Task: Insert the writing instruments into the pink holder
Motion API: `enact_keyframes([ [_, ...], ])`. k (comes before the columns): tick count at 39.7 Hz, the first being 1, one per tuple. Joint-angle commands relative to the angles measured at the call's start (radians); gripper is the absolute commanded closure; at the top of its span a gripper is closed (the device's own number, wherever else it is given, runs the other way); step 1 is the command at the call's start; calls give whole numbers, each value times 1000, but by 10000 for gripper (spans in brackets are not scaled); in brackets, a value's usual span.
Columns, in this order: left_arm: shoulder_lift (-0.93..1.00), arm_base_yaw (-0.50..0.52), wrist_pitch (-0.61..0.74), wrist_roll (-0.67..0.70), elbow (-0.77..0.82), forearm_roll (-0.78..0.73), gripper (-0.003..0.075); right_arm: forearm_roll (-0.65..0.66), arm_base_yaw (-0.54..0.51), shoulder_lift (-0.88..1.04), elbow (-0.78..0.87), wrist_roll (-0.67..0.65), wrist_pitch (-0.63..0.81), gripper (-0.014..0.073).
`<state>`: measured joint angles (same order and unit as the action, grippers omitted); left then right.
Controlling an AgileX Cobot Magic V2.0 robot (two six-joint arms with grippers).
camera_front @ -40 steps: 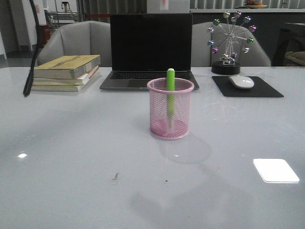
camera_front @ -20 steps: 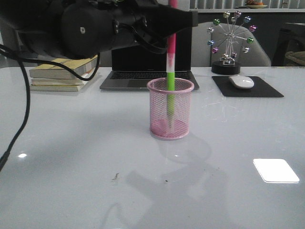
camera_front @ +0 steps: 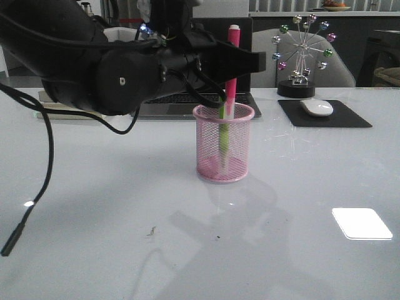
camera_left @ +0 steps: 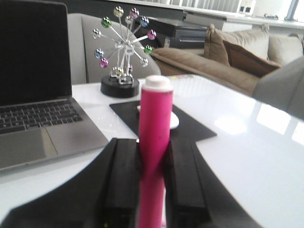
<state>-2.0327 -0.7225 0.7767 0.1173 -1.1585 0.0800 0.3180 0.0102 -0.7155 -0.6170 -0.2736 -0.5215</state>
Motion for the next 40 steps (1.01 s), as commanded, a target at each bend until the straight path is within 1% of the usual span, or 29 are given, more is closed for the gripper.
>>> enact_keyframes([
  [1, 46, 8, 70, 9, -23, -7, 601, 27, -6, 5, -26, 3, 64, 274],
  [11, 46, 4, 72, 11, -23, -7, 395, 27, -6, 5, -26, 3, 64, 274],
  [13, 46, 4, 72, 13, -23, -7, 381, 27, -6, 5, -26, 3, 64, 274],
  [20, 48, 0, 84, 63, -23, -23, 380, 27, -6, 5, -26, 3, 64, 274],
  [24, 77, -6, 76, 63, -23, -23, 380, 27, -6, 5, -26, 3, 64, 274],
  [27, 119, -4, 6, 52, -30, -23, 380, 27, -6, 5, -26, 3, 64, 274],
  [32, 210, 19, -156, 9, -41, -23, 380, 27, -6, 5, -26, 3, 64, 274],
  [36, 291, 53, -256, -14, -41, -23, 380, 27, -6, 5, -26, 3, 64, 274],
  [39, 353, 84, -350, -26, -41, -23, 381, 27, -6, 5, -26, 3, 64, 274],
  [40, 377, 101, -402, -26, -41, -23, 388, 27, -6, 5, -26, 3, 64, 274],
])
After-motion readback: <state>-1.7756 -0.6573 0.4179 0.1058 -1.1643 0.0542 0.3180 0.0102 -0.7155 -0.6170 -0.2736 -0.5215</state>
